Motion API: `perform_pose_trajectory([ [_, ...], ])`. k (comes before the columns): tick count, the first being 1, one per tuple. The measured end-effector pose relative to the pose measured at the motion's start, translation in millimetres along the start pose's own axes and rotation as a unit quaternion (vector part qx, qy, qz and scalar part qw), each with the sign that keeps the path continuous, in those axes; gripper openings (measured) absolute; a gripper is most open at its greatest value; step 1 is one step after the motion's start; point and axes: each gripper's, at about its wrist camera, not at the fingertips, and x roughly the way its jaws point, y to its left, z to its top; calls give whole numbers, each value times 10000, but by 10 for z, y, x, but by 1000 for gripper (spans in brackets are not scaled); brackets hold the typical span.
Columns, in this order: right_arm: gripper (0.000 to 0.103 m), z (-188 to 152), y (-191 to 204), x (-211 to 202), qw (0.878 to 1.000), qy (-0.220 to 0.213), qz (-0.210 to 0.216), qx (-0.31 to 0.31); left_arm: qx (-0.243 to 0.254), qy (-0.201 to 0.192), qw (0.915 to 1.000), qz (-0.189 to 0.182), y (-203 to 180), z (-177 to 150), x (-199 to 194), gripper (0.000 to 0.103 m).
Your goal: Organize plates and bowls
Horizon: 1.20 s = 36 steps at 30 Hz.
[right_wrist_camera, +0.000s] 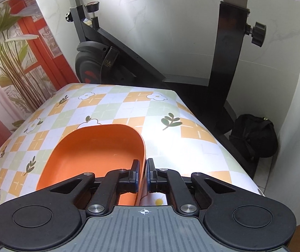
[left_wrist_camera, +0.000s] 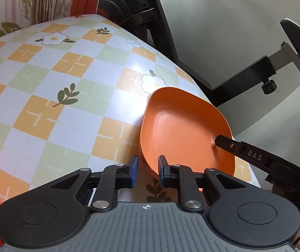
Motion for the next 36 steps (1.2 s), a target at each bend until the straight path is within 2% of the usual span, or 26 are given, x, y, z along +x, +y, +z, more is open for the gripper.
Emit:
perform_pose_trajectory([
  [8, 5, 67, 127, -130, 9998, -127, 82, -131, 114, -170, 9997, 113, -32, -14, -185, 18],
  [19, 5, 217, 702, -479, 9968, -329, 537, -498, -50, -828, 9955, 466, 109, -13, -876, 18],
  [29, 6, 191, 1708, -712, 9868, -257, 1256, -989, -501, -1447, 9845, 860, 634, -55, -1690, 18],
  [36, 7, 9, 2587, -875, 9726, -137, 1857, -1390, -767, -1953, 9700, 1228, 1111, -138, -2449, 18],
])
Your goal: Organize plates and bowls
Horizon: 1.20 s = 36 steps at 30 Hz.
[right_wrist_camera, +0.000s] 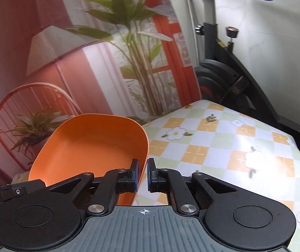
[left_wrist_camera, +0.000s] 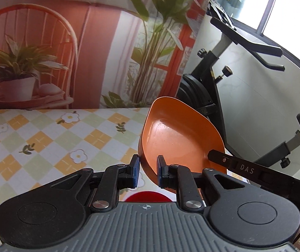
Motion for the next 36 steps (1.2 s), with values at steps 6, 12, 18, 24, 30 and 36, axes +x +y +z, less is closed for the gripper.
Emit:
perform_pose_trajectory([
  [6, 8, -47, 789, 175, 9974, 94, 370, -605, -193, -309, 9988, 341, 496, 98, -377, 18],
  [12, 8, -304, 1278, 416, 9912, 481, 417, -1160, -582, -128, 9969, 505, 932, -97, -441, 18],
  [18, 7, -643, 1412, 633, 9834, 977, 245, -1510, -832, 228, 9949, 517, 1182, -421, -300, 18],
  [24, 6, -824, 1421, 788, 9762, 1331, 120, -1707, -950, 492, 9930, 510, 1309, -642, -142, 19],
  [30, 6, -916, 1425, 850, 9711, 1489, 53, -1862, -994, 642, 9916, 528, 1367, -779, -67, 19],
  [36, 6, -965, 1420, 878, 9680, 1583, 45, -1948, -953, 717, 9912, 576, 1367, -856, -48, 19],
])
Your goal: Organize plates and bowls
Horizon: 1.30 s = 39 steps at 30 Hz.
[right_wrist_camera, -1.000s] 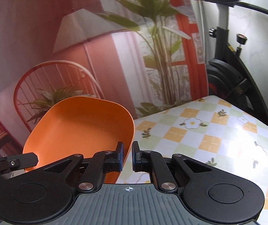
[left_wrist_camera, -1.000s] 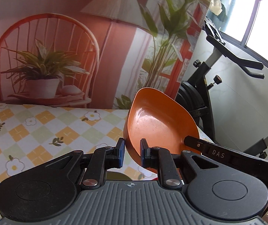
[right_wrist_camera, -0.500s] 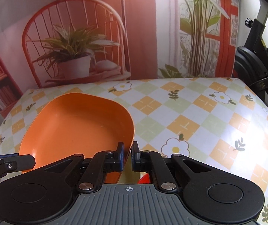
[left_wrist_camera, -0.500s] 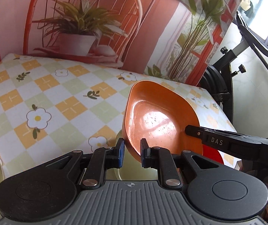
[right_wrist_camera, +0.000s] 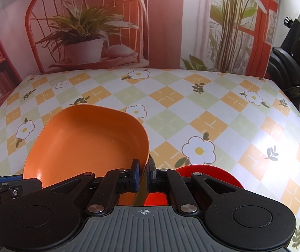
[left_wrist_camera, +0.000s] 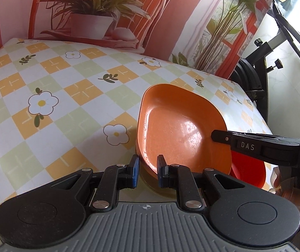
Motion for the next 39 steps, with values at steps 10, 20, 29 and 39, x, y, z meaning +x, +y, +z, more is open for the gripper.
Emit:
perform_pose_trajectory([
  [10, 5, -33, 0, 2, 9999, 41, -33, -125, 26, 183, 9998, 48, -4, -112, 84, 19],
  [20, 5, -47, 5, -9, 9999, 28, -45, -164, 27, 265, 9996, 74, -1, -109, 121, 19],
  [29, 5, -45, 15, -33, 9996, 28, -101, -268, -109, 183, 9996, 172, 51, -102, 85, 19],
  [39, 5, -58, 135, 25, 9980, 214, -186, -566, -219, 136, 9994, 216, 84, -111, 66, 19],
])
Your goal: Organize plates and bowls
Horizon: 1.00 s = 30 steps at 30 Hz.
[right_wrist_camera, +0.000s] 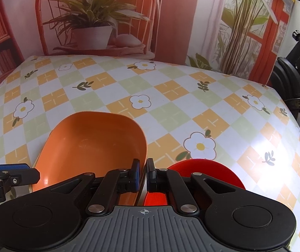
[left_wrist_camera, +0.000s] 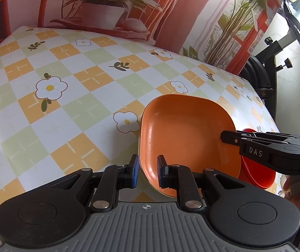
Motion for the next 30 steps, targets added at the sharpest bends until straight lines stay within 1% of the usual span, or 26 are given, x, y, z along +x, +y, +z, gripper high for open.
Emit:
perform_pose_trajectory([
  [10, 5, 25, 193, 96, 9993, 216, 67, -310, -224, -124, 9997, 60, 69, -5, -92, 19],
  [14, 7, 22, 172, 78, 9995, 223, 88, -224, -310, -145, 9994, 70, 96, -14, -113, 19],
  [16, 15, 29, 137, 40, 9997, 186, 104, -150, -344, -167, 9992, 71, 106, -14, -126, 19],
  [18, 16, 36, 114, -7, 9998, 116, 104, -128, -366, -188, 9991, 72, 111, -9, -135, 19],
  [20, 15, 35, 100, -47, 9998, 68, 114, -142, -378, -208, 9990, 72, 109, -5, -139, 19],
  [22, 7, 19, 103, -56, 9997, 84, 124, -209, -380, -214, 9990, 72, 100, -11, -140, 19],
  [24, 4, -3, 117, -44, 9995, 120, 149, -245, -376, -211, 9990, 69, 97, -17, -140, 19],
  [30, 4, -42, 147, -15, 9995, 159, 151, -216, -359, -221, 9991, 74, 86, -30, -151, 19],
])
